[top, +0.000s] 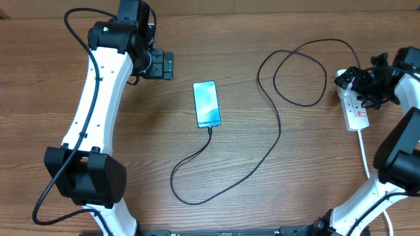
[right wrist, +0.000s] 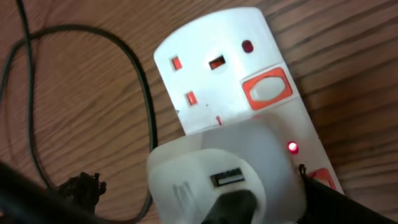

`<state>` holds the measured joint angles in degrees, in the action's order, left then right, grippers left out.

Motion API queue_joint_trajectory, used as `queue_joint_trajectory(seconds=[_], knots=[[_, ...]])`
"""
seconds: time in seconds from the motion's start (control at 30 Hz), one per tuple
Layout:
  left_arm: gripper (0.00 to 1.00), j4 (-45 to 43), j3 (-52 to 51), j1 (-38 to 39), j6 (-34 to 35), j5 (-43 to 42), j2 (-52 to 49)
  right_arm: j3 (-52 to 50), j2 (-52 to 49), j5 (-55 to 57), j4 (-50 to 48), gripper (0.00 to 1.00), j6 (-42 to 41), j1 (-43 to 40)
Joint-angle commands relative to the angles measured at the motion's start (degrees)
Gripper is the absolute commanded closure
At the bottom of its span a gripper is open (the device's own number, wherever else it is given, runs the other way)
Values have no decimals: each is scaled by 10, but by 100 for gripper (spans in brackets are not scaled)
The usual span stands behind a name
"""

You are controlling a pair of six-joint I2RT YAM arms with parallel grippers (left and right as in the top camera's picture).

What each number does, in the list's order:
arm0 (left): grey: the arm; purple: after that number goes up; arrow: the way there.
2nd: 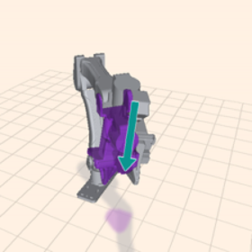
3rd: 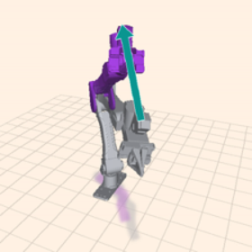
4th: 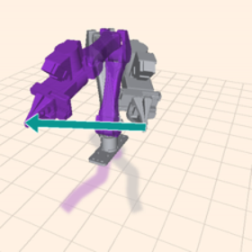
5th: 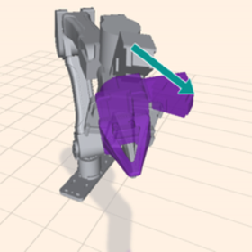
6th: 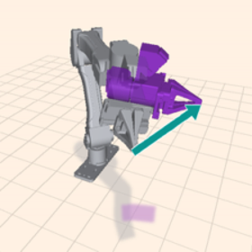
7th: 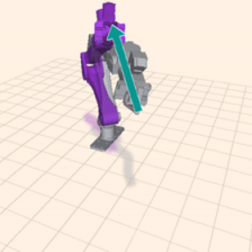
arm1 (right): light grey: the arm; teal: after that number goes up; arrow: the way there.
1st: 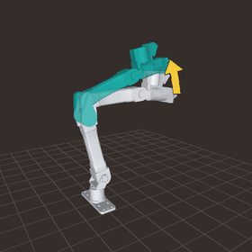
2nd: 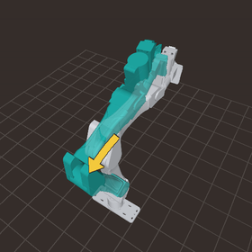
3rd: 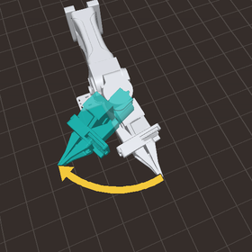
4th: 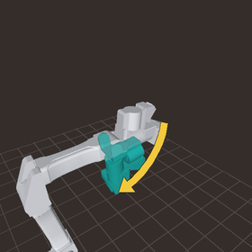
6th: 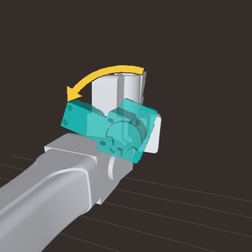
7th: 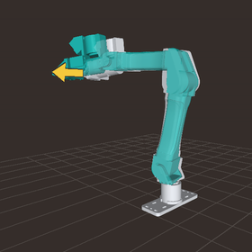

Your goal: Plug charger to phone and switch on socket

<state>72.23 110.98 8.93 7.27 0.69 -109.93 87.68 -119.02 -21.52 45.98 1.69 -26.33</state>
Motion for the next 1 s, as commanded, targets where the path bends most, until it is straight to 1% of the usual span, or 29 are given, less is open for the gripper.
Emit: queue_joint_trajectory(seconds=[0.0,0.17,0.4,0.43,0.47,0.53,0.6,0.7,0.8,0.83,0.87,0.9,0.97], knots=[[0,-2,0,1,-9,4,-4,-22,-9,-34,21,0,-13,29],[0,-2,0,1,-9,4,-4,-22,-9,-34,23,0,-13,29],[0,-2,0,1,-9,4,-4,-15,-9,-30,18,1,-48,22],[0,-2,0,1,-9,4,-4,-9,-7,-29,25,3,-50,19],[0,-2,0,1,-9,4,-4,-5,-5,-25,31,4,-50,18],[0,-2,0,1,-9,4,-4,2,6,12,43,4,-78,15],[0,-2,0,1,-9,4,-4,2,33,68,52,4,-107,13],[0,-2,0,1,-9,4,-4,2,69,104,65,4,-127,13],[0,-2,0,1,-9,3,-4,2,140,161,92,4,-161,13],[0,-2,0,1,-9,3,-4,2,181,179,108,4,-170,13],[0,-2,0,1,-9,4,-4,2,201,180,113,4,-170,13],[0,-2,0,1,-9,4,-4,2,251,174,125,4,-169,13],[0,-2,0,1,-9,4,-4,2,297,146,135,4,-169,13]])
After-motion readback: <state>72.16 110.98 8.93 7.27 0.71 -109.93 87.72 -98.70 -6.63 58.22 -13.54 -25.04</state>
